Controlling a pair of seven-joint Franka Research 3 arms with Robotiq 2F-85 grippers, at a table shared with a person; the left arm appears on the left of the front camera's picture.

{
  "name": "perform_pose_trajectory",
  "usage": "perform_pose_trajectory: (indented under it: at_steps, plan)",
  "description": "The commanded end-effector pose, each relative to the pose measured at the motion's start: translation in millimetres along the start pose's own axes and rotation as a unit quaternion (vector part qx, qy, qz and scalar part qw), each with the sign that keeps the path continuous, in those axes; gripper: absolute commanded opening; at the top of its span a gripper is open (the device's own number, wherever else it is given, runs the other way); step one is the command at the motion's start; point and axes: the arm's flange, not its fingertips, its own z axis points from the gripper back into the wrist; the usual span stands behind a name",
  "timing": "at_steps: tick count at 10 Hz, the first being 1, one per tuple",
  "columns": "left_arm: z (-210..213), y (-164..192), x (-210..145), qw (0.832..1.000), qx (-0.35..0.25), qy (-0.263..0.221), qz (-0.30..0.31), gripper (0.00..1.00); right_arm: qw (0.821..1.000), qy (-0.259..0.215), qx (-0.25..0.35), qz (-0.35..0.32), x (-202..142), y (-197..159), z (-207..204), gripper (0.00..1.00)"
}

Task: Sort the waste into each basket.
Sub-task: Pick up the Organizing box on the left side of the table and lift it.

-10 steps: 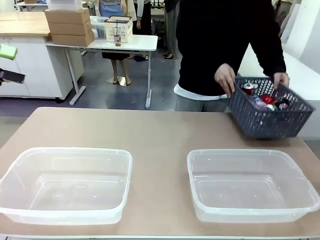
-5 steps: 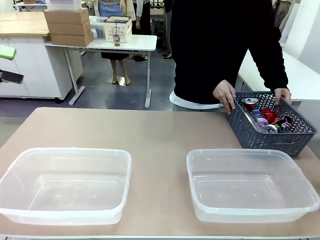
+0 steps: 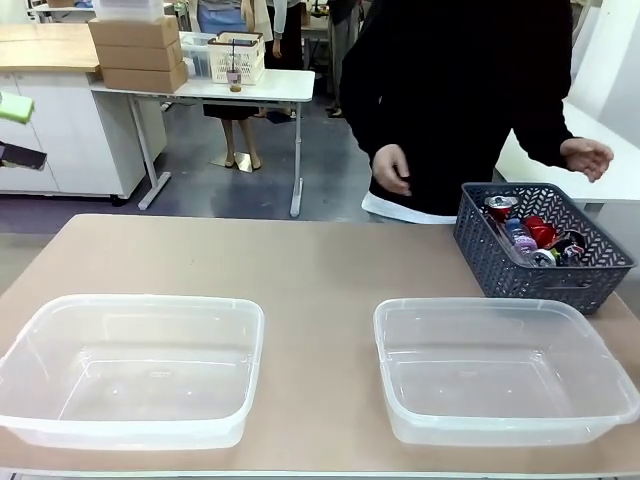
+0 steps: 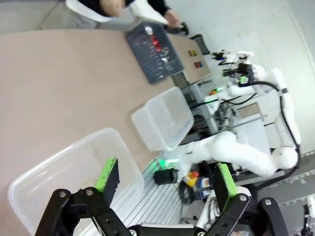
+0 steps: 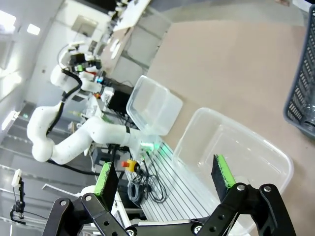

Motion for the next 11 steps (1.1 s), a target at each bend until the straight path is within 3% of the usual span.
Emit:
perform_pose_trajectory:
  at_steps: [1, 2, 3, 4, 5, 6, 7, 8, 11]
  plan:
    - [24.7, -25.0, -3.3, 0.992, 0.109, 0.062, -0.024, 1.00, 0.997, 0.059, -0.052, 0.027, -1.2, 49.7, -66.7, 1.00]
    - [52.7, -36.9, -10.4, 0.957, 0.270, 0.100, -0.036, 1.00, 0.993, 0.054, -0.092, 0.043, -11.1, 88.4, -124.4, 1.00]
    - [69.3, -44.4, -19.6, 0.920, 0.362, 0.145, -0.045, 1.00, 0.988, 0.088, -0.106, 0.068, -30.9, 110.8, -181.9, 1.00]
    - [74.4, -46.3, -28.7, 0.891, 0.418, 0.171, -0.043, 1.00, 0.977, 0.154, -0.114, 0.096, -59.7, 122.8, -235.9, 1.00]
    - [65.5, -36.9, -38.0, 0.892, 0.392, 0.219, -0.054, 1.00, 0.962, 0.214, -0.115, 0.126, -87.0, 128.8, -278.4, 1.00]
    - [51.5, -16.5, -45.2, 0.900, 0.360, 0.238, -0.059, 1.00, 0.950, 0.241, -0.083, 0.178, -108.1, 137.0, -295.5, 1.00]
    - [38.1, -0.1, -43.7, 0.921, 0.319, 0.207, -0.079, 1.00, 0.957, 0.202, -0.075, 0.193, -97.4, 131.1, -280.2, 1.00]
    - [76.5, -40.2, -39.1, 0.901, 0.381, 0.196, -0.064, 1.00, 0.959, 0.223, -0.114, 0.134, -69.2, 153.0, -280.1, 1.00]
    - [76.5, -40.2, -39.1, 0.901, 0.381, 0.196, -0.064, 1.00, 0.959, 0.223, -0.114, 0.134, -69.2, 153.0, -280.1, 1.00]
